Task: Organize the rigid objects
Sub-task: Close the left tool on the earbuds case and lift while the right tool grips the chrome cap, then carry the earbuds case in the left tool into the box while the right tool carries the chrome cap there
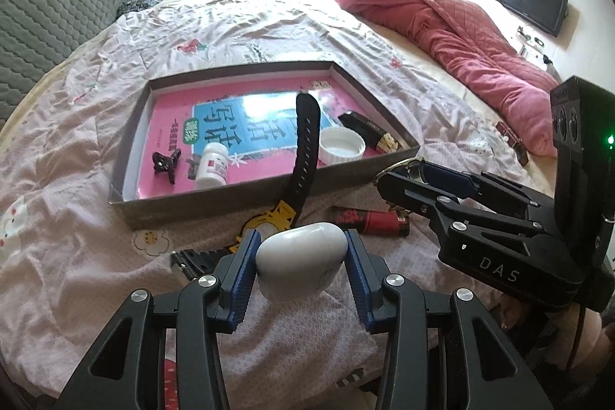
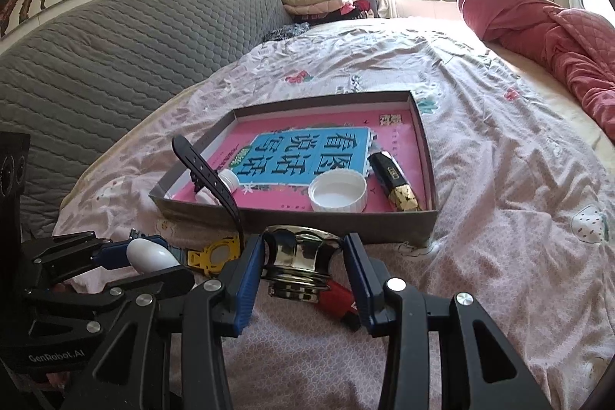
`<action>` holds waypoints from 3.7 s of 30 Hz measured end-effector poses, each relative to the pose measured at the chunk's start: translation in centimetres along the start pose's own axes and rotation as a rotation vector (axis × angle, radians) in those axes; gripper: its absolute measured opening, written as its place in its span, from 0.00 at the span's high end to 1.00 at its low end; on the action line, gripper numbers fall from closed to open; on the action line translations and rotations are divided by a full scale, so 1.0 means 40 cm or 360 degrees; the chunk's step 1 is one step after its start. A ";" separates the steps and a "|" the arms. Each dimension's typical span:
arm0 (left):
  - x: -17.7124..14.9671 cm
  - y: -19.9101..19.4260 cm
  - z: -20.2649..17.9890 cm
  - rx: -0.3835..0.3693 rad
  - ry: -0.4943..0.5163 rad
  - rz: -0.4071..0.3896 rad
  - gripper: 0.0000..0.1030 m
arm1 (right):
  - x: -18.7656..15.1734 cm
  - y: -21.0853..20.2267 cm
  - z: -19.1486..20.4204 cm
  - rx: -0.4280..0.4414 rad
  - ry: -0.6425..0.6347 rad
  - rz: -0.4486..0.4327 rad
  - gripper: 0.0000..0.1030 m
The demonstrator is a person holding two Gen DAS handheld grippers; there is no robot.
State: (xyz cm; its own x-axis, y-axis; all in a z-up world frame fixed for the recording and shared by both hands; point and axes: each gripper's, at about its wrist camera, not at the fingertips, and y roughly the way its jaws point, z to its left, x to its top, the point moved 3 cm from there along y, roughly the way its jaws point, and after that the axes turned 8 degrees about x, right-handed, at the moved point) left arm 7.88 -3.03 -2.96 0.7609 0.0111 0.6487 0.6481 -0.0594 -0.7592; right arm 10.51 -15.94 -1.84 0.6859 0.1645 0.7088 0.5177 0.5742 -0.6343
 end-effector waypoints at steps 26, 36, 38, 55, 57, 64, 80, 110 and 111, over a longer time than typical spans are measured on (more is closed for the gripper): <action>0.093 -0.107 0.148 0.0130 -0.0175 -0.0211 0.56 | 0.061 -0.093 0.033 -0.0110 -0.0070 -0.0256 0.58; 0.123 -0.104 0.239 0.0247 -0.0245 -0.0253 0.56 | 0.083 -0.115 0.035 -0.0178 -0.0119 -0.0345 0.58; 0.130 -0.098 0.249 0.0257 -0.0256 -0.0254 0.56 | 0.086 -0.115 0.029 -0.0183 -0.0112 -0.0352 0.58; 0.162 0.004 0.247 0.0252 -0.0242 -0.0210 0.56 | 0.120 -0.102 -0.023 -0.0260 -0.0061 -0.0402 0.58; 0.162 0.016 0.247 0.0253 -0.0243 -0.0198 0.56 | 0.124 -0.098 -0.027 -0.0265 -0.0060 -0.0404 0.58; 0.162 0.058 0.246 0.0251 -0.0229 -0.0164 0.56 | 0.131 -0.088 -0.032 -0.0285 -0.0064 -0.0410 0.58; 0.157 0.133 0.238 0.0255 -0.0210 -0.0104 0.56 | 0.124 -0.059 -0.058 -0.0316 -0.0056 -0.0373 0.58; 0.132 0.198 0.233 0.0265 -0.0190 -0.0020 0.56 | 0.118 0.008 -0.081 -0.0314 -0.0066 -0.0286 0.58; 0.133 0.199 0.233 0.0268 -0.0186 -0.0019 0.56 | 0.118 0.011 -0.082 -0.0313 -0.0066 -0.0282 0.58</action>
State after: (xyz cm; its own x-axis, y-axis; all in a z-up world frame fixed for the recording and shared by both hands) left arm 17.38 5.85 -6.04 0.7450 0.1273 0.6548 0.6457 0.1088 -0.7558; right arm 15.67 -17.55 0.21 0.5563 0.1103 0.8236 0.7201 0.4306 -0.5441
